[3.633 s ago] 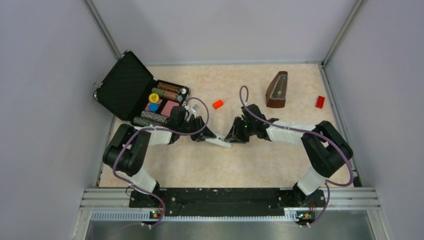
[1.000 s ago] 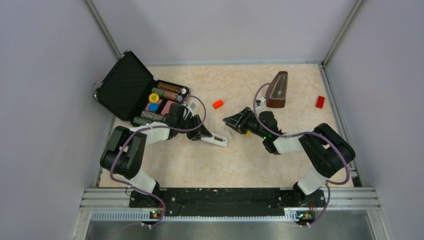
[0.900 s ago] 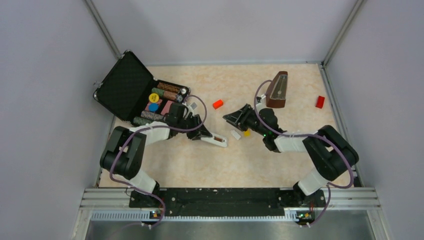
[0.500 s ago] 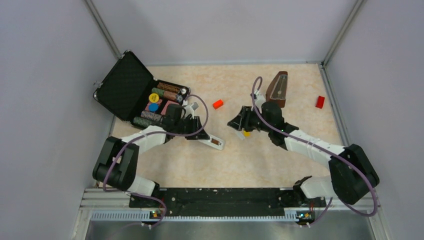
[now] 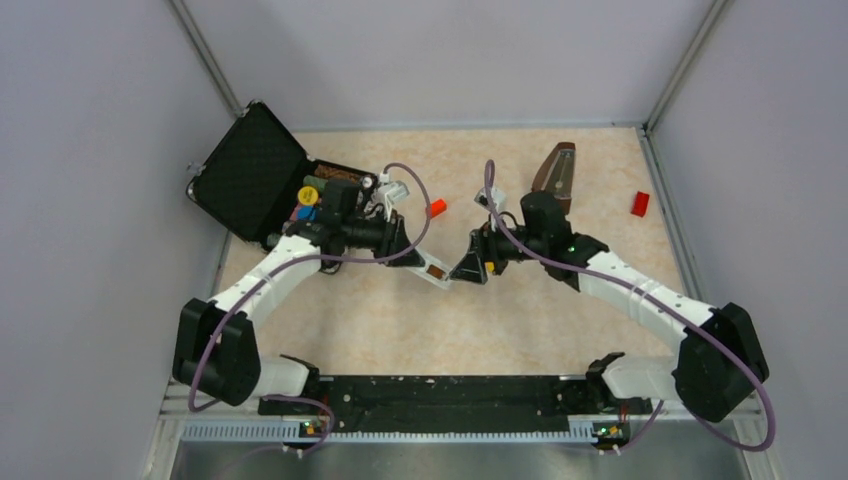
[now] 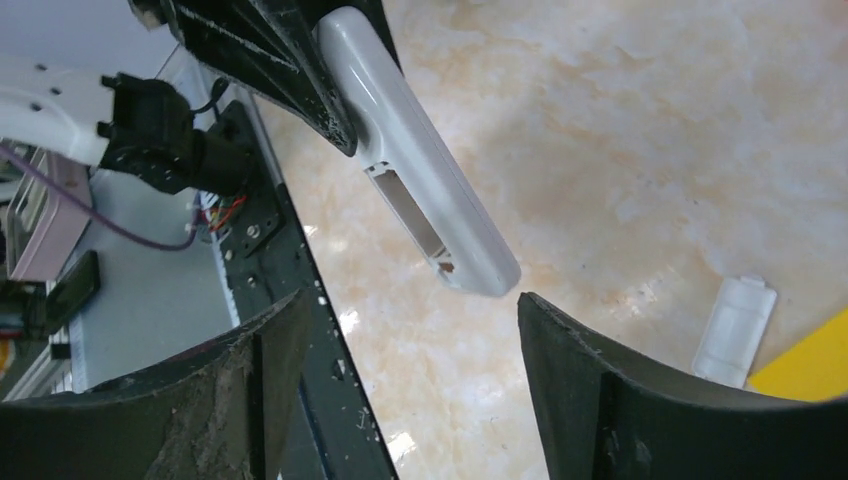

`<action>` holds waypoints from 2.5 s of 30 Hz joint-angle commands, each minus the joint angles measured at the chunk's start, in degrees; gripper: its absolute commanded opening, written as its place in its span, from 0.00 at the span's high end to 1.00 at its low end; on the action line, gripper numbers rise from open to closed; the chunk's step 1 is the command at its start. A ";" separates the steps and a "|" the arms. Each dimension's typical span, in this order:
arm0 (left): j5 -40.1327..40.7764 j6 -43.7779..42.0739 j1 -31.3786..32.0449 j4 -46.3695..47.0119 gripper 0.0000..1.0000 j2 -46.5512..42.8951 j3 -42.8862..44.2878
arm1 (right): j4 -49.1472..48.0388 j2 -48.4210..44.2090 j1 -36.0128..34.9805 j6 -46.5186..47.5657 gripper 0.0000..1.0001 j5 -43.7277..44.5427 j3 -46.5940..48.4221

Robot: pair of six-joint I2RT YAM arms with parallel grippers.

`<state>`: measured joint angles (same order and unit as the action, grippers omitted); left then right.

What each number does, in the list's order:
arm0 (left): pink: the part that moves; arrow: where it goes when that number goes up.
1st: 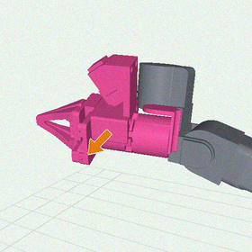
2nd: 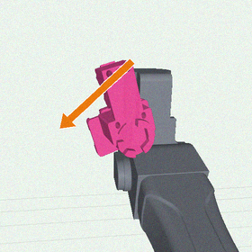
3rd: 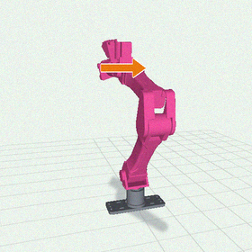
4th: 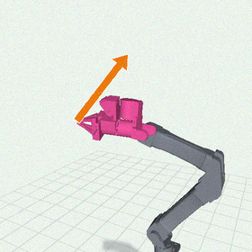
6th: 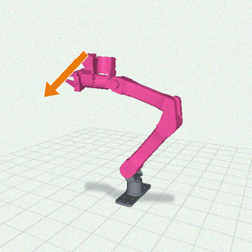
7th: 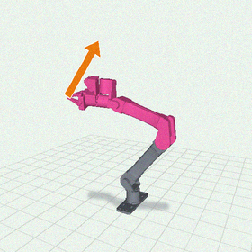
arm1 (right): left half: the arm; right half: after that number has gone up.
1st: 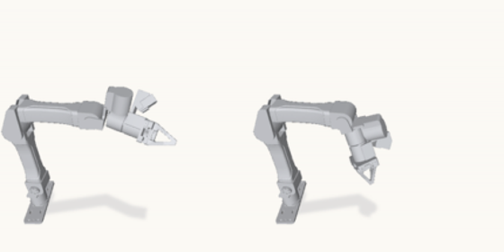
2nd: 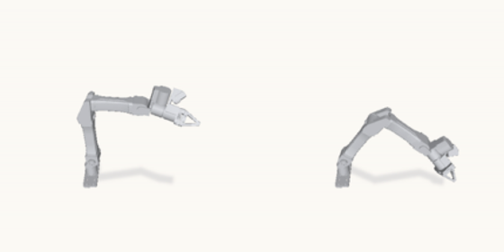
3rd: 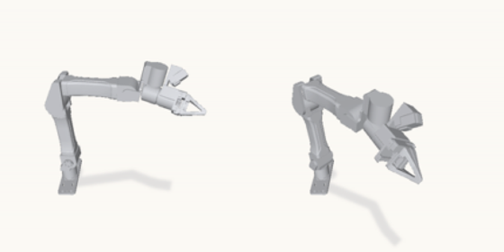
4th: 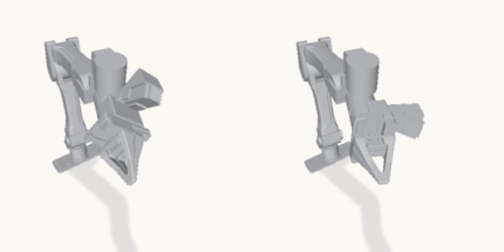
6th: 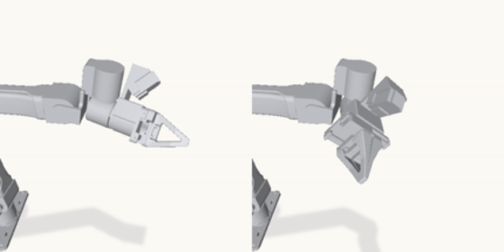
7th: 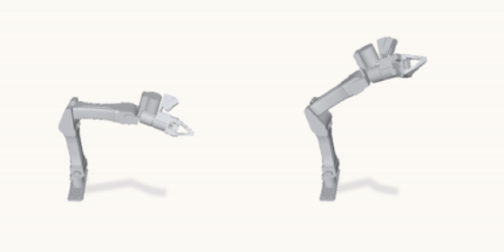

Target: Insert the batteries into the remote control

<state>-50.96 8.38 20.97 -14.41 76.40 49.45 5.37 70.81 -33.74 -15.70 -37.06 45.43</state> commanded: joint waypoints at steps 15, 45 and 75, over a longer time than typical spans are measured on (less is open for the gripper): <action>-20.49 -9.13 0.68 -14.61 0.99 -1.94 19.16 | 9.35 6.90 -4.01 8.32 0.39 -23.45 16.99; 11.02 60.03 1.57 61.87 0.35 -8.45 1.30 | -34.68 2.45 -4.14 -27.78 0.94 -12.10 12.09; 18.18 50.44 5.85 54.95 0.70 -8.16 2.32 | -36.80 4.32 -4.03 -35.36 0.90 -8.01 8.79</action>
<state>-32.47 59.44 27.05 38.52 69.17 51.05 -30.00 75.37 -37.39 -51.64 -45.06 53.25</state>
